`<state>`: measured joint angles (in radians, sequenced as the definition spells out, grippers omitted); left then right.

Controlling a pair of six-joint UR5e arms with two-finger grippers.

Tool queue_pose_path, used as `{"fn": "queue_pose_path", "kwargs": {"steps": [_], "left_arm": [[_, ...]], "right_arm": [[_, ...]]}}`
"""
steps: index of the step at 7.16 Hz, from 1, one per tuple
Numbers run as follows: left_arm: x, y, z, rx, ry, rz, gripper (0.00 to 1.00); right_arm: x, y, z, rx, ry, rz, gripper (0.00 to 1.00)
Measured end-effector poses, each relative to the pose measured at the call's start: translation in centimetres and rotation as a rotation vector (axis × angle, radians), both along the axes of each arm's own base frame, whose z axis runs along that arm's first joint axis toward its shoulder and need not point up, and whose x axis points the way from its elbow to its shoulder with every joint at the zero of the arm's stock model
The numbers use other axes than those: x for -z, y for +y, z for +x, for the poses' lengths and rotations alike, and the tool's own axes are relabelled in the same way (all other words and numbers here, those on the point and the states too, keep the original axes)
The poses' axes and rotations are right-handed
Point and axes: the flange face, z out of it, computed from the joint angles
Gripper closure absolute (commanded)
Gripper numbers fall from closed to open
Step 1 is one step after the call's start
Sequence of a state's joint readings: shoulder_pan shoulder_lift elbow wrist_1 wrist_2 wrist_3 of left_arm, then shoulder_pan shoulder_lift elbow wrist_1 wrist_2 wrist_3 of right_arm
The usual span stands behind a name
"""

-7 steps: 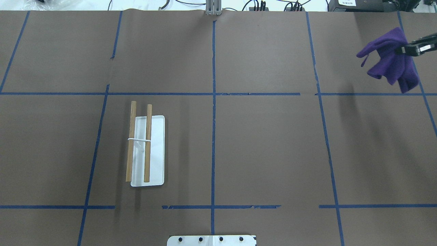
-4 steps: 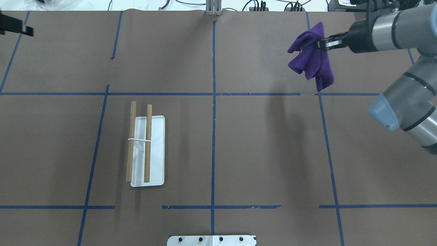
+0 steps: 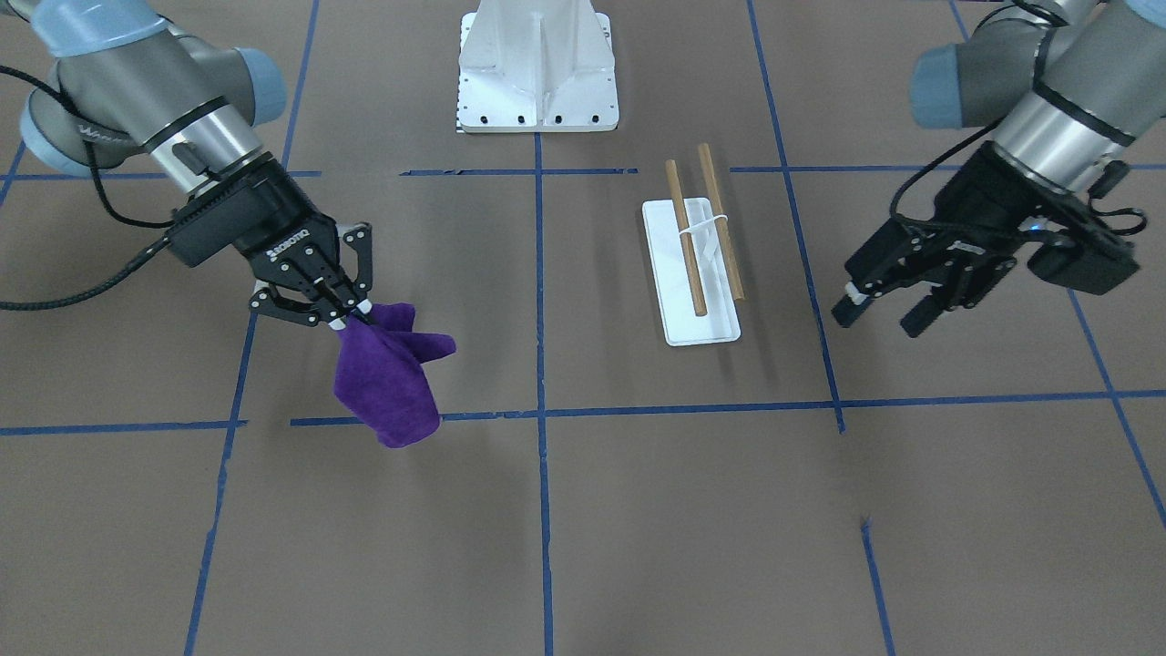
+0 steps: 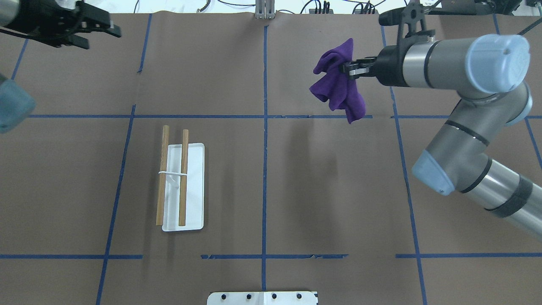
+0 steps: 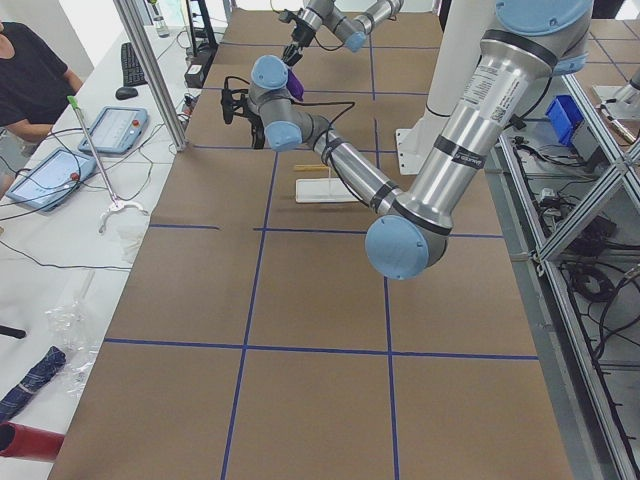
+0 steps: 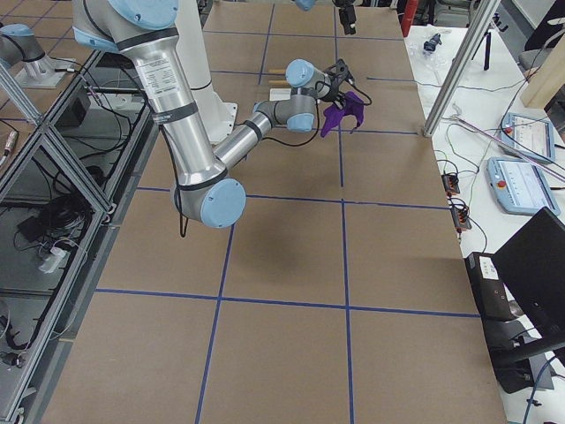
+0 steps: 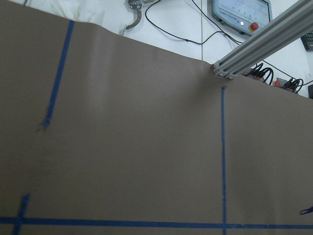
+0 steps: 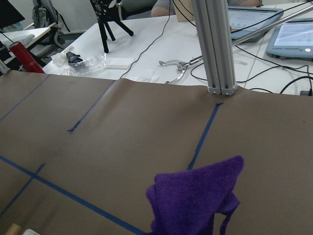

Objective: Hang towel on rack

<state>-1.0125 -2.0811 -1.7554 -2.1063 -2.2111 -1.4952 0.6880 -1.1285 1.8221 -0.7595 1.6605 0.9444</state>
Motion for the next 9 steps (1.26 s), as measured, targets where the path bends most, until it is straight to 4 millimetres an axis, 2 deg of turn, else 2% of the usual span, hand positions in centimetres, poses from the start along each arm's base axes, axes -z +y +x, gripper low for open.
{"fn": "queue_pose_path", "kwargs": {"steps": [2, 4, 6, 9], "left_arm": [[3.1, 0.0, 2.5, 0.032, 0.157, -0.176, 0.0], [5.1, -0.2, 6.2, 0.018, 0.253, -0.299, 0.0], [6.4, 0.2, 9.3, -0.015, 0.272, -0.338, 0.0], [7.1, 2.1, 12.6, -0.074, 0.268, -0.343, 0.0]], "right_arm": [[3.7, 3.1, -1.7, -0.051, -0.073, 0.043, 1.0], [6.5, 5.9, -3.0, -0.083, -0.129, 0.074, 1.0], [7.8, 8.7, -5.1, -0.109, -0.152, 0.087, 1.0], [8.5, 9.6, -5.4, -0.12, -0.166, 0.091, 1.0]]}}
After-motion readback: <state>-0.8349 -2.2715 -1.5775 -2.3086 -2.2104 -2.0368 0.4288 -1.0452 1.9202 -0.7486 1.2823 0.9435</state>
